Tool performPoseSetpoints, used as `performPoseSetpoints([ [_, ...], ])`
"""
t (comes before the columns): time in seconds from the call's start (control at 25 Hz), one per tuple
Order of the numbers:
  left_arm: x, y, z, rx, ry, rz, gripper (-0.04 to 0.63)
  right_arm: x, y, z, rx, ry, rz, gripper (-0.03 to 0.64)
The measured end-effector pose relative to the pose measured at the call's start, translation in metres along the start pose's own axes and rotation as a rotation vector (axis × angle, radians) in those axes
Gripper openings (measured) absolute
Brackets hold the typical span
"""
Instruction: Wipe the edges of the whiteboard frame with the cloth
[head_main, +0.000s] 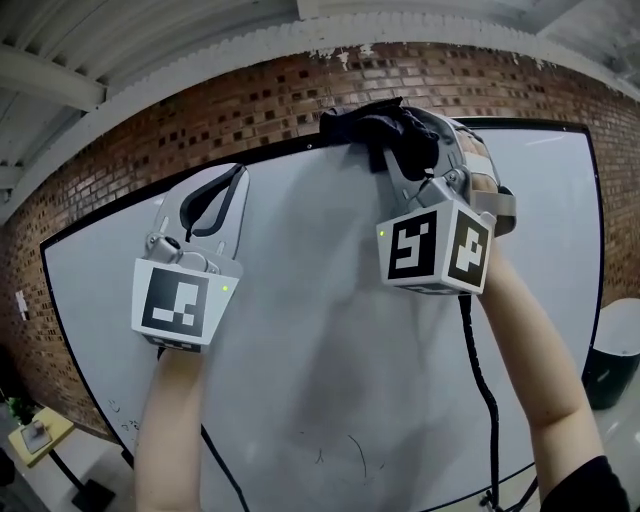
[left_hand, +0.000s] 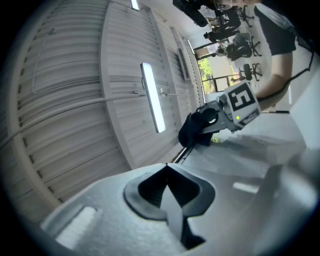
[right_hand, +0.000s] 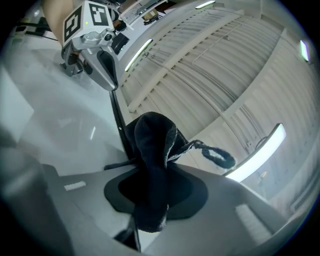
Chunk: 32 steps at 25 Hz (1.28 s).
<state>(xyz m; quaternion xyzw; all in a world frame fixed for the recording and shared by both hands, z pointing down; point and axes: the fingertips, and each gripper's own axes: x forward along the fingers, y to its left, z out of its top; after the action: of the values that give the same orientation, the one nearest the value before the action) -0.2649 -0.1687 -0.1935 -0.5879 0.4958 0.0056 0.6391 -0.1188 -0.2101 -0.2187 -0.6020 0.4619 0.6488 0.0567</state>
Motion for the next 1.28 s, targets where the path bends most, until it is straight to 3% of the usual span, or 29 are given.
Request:
performPoseSetpoints([
  [0.12, 0.003, -0.004, 0.0, 0.013, -0.005, -0.012, 0.003, -0.002, -0.004, -0.005, 0.015, 0.011, -0.02, 0.084],
  [0.32, 0.011, -0.013, 0.014, 0.079, -0.051, -0.065, 0.003, 0.005, 0.003, -0.011, -0.056, 0.055, -0.02, 0.084],
  [0.52, 0.019, -0.018, 0.037, 0.028, -0.121, -0.11, 0.003, 0.004, -0.01, -0.018, -0.065, 0.1, -0.028, 0.084],
  [0.72, 0.028, -0.036, 0.054, 0.075, -0.152, -0.137, 0.003, -0.001, -0.015, -0.033, -0.086, 0.113, -0.022, 0.084],
  [0.96, 0.047, -0.059, 0.062, 0.05, -0.114, -0.103, 0.003, -0.004, -0.031, -0.056, -0.096, 0.082, -0.01, 0.084],
  [1.28, 0.095, -0.094, 0.084, 0.111, -0.052, -0.045, 0.003, -0.019, -0.054, -0.108, -0.099, -0.005, 0.006, 0.084],
])
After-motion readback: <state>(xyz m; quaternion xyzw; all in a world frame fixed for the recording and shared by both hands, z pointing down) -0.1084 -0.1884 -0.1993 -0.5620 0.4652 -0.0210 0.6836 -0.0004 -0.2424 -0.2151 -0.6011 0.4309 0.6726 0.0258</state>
